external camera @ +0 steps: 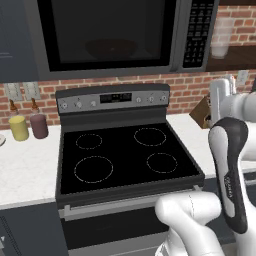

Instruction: Open the microwave, place the bowl with waffle inside the microwave, then close the microwave door and turn it on.

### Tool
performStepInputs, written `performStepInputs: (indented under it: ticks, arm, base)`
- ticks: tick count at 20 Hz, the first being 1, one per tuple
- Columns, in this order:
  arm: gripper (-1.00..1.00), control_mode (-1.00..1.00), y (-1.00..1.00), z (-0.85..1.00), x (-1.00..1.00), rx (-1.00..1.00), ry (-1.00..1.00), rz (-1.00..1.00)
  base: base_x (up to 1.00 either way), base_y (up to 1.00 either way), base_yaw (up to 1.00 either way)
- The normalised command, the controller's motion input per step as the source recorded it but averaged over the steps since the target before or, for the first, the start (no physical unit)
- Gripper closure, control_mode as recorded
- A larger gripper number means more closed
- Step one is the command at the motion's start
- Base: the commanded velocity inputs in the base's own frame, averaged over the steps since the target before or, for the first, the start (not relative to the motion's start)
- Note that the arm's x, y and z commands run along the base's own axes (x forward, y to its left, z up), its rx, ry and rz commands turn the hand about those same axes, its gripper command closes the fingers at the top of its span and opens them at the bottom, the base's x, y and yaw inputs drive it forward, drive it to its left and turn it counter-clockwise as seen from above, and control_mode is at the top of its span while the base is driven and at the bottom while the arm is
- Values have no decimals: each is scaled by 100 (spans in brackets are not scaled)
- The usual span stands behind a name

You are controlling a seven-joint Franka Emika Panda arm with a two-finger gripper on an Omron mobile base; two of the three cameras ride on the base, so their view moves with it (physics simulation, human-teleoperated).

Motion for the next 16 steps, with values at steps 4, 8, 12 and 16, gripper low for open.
performStepInputs:
  ticks: [4, 8, 12, 16]
  arm:
    - [-100, -100, -28, 41, -21, 27, -5, 20]
    - [-100, -100, 34, -1, -1, 1, 4, 3]
    - [-100, -100, 25, 7, 5, 5, 12, 1]
    - [-100, -100, -46, 9, -36, 25, -14, 9]
  base:
    - [0, 0, 0]
    - [0, 0, 0]
    - [0, 0, 0]
    - [0, 0, 0]
